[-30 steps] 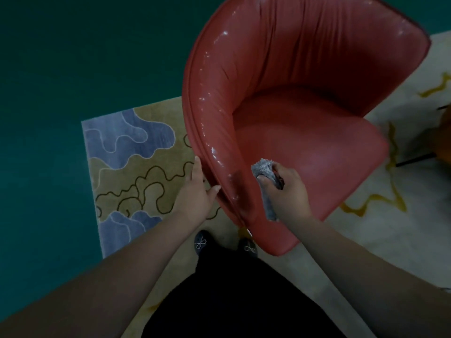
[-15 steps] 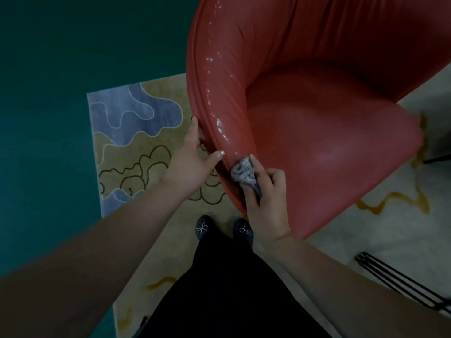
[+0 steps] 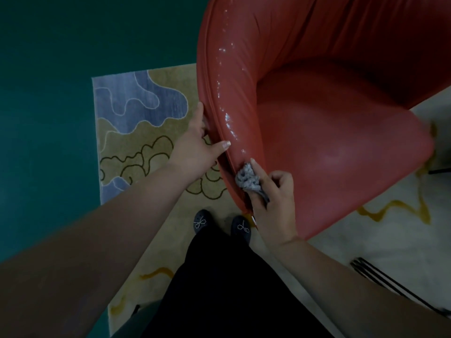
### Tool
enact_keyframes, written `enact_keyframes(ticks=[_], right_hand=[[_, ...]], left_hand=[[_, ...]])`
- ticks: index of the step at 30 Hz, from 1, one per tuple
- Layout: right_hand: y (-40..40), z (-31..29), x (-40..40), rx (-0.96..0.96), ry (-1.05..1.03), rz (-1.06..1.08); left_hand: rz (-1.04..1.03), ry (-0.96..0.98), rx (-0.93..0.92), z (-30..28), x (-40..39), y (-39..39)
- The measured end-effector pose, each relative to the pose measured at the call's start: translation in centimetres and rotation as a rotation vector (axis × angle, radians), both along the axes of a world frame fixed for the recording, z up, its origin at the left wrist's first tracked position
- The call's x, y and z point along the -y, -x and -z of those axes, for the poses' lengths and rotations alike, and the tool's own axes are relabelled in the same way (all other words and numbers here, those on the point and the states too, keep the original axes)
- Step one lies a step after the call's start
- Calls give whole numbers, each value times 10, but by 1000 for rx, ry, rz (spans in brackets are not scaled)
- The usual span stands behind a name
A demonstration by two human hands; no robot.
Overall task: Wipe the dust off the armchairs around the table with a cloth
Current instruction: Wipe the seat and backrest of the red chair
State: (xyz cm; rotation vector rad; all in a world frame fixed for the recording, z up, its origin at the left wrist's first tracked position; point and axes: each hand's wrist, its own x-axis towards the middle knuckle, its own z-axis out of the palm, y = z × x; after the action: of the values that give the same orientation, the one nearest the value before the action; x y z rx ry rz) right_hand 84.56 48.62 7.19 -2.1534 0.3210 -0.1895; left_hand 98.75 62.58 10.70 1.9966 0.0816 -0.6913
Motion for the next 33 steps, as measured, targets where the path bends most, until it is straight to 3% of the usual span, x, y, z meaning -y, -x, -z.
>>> enact_keyframes(ticks=[6,10,16,22,29,33], right_hand=[[-51,-1,4,0,-61,-21],[-31,-6,2,-26,-119,0],[-70,-9,-11,-31,-151,179],[-31,-8,-11,-5,-153,115],[-79,-4,-4,87,-75,5],[-64,0,-1,102,-51,-17]], left_hand=[[-70,43,-37,-6,1,-3],[-94,84,-96,-10,2,-13],[-86,63,-107,-11,2,-18],[-95,60,-101,-9,1,-17],[-118,97,-77,-5,-1,-19],[-110,159,-88,-7,-2,-24]])
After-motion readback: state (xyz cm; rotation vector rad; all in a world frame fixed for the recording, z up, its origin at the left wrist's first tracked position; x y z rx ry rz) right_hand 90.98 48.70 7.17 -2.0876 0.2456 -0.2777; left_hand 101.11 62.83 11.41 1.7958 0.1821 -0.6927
